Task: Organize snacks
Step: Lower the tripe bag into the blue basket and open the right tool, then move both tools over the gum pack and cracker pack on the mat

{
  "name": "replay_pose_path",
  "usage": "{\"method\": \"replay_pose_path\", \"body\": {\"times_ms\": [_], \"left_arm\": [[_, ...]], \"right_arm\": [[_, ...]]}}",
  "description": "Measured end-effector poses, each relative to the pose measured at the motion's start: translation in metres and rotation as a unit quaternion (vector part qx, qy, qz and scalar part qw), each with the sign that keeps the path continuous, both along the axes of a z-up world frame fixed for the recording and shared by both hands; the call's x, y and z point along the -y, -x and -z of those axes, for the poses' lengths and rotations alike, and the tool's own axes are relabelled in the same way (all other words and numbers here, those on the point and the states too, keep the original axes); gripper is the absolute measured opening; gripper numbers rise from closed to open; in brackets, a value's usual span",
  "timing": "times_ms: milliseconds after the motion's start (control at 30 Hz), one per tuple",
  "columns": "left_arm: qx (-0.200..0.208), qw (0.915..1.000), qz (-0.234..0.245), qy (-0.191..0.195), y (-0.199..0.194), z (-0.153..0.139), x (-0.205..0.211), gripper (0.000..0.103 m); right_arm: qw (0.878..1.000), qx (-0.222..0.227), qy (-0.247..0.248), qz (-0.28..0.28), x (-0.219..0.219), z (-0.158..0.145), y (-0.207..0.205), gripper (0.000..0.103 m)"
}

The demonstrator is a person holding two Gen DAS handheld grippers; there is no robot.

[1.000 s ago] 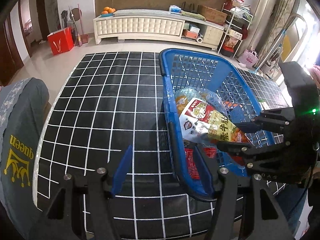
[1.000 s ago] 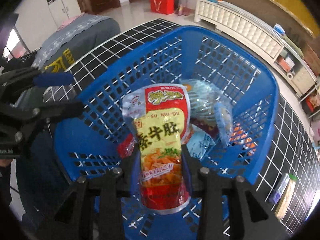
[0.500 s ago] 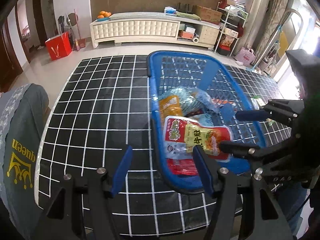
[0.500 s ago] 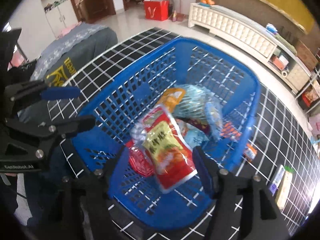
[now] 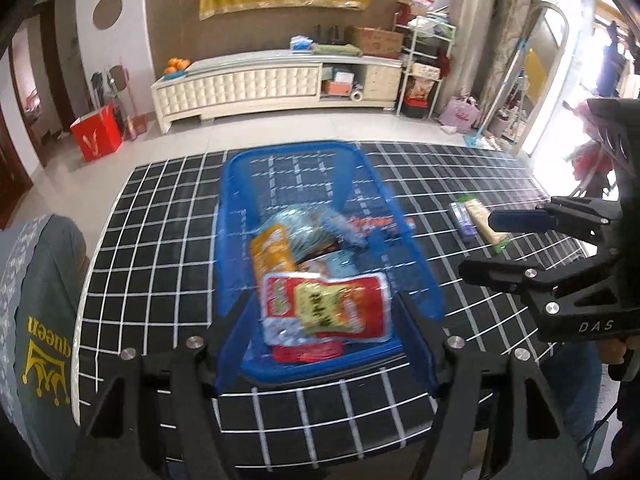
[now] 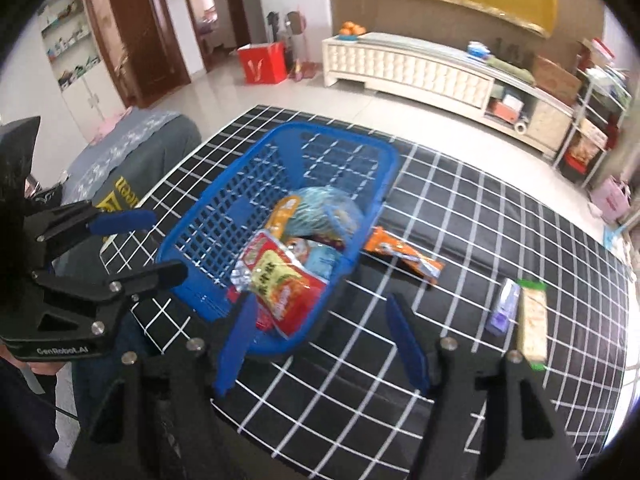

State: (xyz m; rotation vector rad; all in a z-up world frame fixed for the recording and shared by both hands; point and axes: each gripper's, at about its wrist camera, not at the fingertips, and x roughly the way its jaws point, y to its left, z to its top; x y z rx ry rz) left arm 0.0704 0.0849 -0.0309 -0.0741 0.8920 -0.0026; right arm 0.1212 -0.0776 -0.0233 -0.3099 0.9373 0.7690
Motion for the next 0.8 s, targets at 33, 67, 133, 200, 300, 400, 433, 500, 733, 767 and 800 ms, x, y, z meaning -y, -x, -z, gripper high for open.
{"method": "replay_pose_path", "body": {"times_ms": [33, 67, 133, 200, 300, 400, 433, 500, 733, 767, 800], "left_arm": [[0.002, 1.0, 0.003, 0.0, -0.001, -0.002, 0.006, 0.067], [0.004, 1.0, 0.006, 0.0, -0.002, -0.003, 0.01, 0.067], [0.009, 0.9999, 0.014, -0.003, -0.006, -0.007, 0.025, 0.068], [0.017, 0.9997, 0.019, -0.006, -0.007, -0.011, 0.036, 0.072], [0.027, 0.9993, 0.026, -0.002, -0.011, -0.015, 0.054, 0.076], [0.027, 0.999, 0.035, 0.003, -0.017, -0.015, 0.074, 0.078], [0.027, 0.9989, 0.039, 0.006, -0.019, -0.015, 0.08, 0.079], [0.025, 0.9987, 0.044, 0.01, -0.022, -0.014, 0.092, 0.08], [0.016, 0.9981, 0.057, 0.016, -0.042, -0.007, 0.13, 0.08], [0.014, 0.998, 0.06, 0.017, -0.045, -0.004, 0.135, 0.08], [0.01, 0.9978, 0.064, 0.017, -0.049, -0.001, 0.14, 0.08]], "right_arm": [[1.0, 0.001, -0.003, 0.005, 0.006, -0.002, 0.0, 0.071], [1.0, 0.002, -0.009, 0.011, 0.014, -0.005, 0.001, 0.071], [1.0, 0.002, -0.018, 0.024, 0.03, -0.009, 0.001, 0.071], [0.999, 0.003, -0.025, 0.034, 0.044, -0.014, 0.001, 0.071], [0.998, 0.006, -0.034, 0.053, 0.067, -0.02, 0.0, 0.071], [0.997, 0.01, -0.039, 0.072, 0.09, -0.024, -0.001, 0.071], [0.996, 0.012, -0.04, 0.08, 0.098, -0.024, -0.002, 0.071], [0.995, 0.018, -0.039, 0.09, 0.11, -0.025, -0.003, 0.074], [0.992, 0.022, -0.043, 0.118, 0.147, -0.019, -0.007, 0.084], [0.992, 0.022, -0.041, 0.121, 0.151, -0.017, -0.008, 0.084], [0.991, 0.021, -0.037, 0.125, 0.155, -0.014, -0.011, 0.086]]}}
